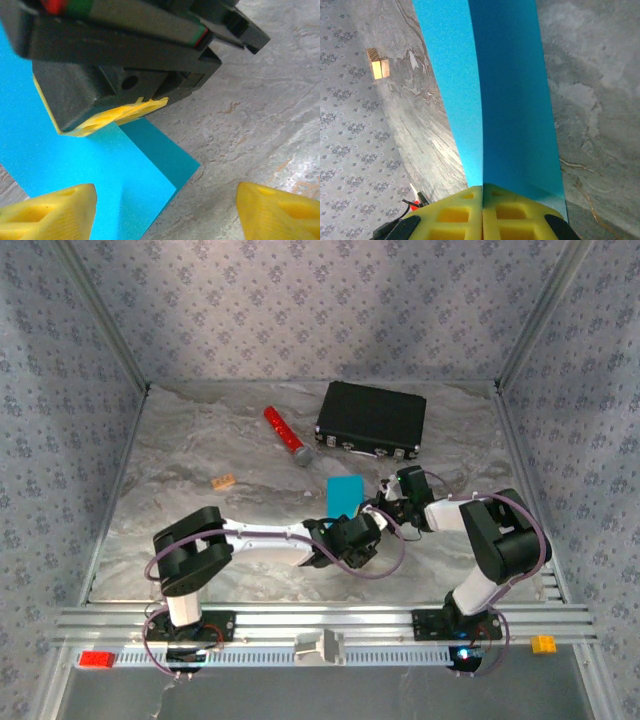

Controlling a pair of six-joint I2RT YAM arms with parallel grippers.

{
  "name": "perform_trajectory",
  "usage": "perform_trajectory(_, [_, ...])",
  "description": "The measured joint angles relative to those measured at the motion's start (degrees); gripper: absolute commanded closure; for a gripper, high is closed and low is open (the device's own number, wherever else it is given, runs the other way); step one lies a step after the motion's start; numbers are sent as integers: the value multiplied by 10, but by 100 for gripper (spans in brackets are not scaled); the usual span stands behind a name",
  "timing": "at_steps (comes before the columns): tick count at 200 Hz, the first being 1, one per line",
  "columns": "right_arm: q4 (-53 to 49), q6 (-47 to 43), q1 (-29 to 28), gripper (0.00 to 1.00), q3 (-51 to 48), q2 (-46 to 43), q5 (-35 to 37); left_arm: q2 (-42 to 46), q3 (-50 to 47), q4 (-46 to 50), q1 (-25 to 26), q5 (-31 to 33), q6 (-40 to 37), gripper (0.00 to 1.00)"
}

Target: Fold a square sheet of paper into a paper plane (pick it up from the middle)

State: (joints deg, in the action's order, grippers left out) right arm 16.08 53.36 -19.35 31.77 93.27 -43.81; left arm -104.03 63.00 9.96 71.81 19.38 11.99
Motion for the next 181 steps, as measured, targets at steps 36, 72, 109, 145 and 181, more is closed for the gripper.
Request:
perform_trajectory(36, [0, 0, 0, 92, 0, 0, 0, -7, 5, 10, 3, 19, -5, 46])
perform_trajectory(72, [0, 0, 2, 91, 0, 0, 0, -7, 5, 12, 3, 30, -9, 66])
perform_trajectory(109, [0, 0, 3, 89, 0, 0, 0, -7, 5, 12, 3, 30, -6, 80])
perform_trajectory(145, [0, 2, 3, 86, 0, 0, 0, -7, 4, 9, 3, 29, -4, 96])
perform_trajectory(181, [-8, 2, 10, 81, 0, -14, 3, 0, -11, -3, -7, -10, 10, 100])
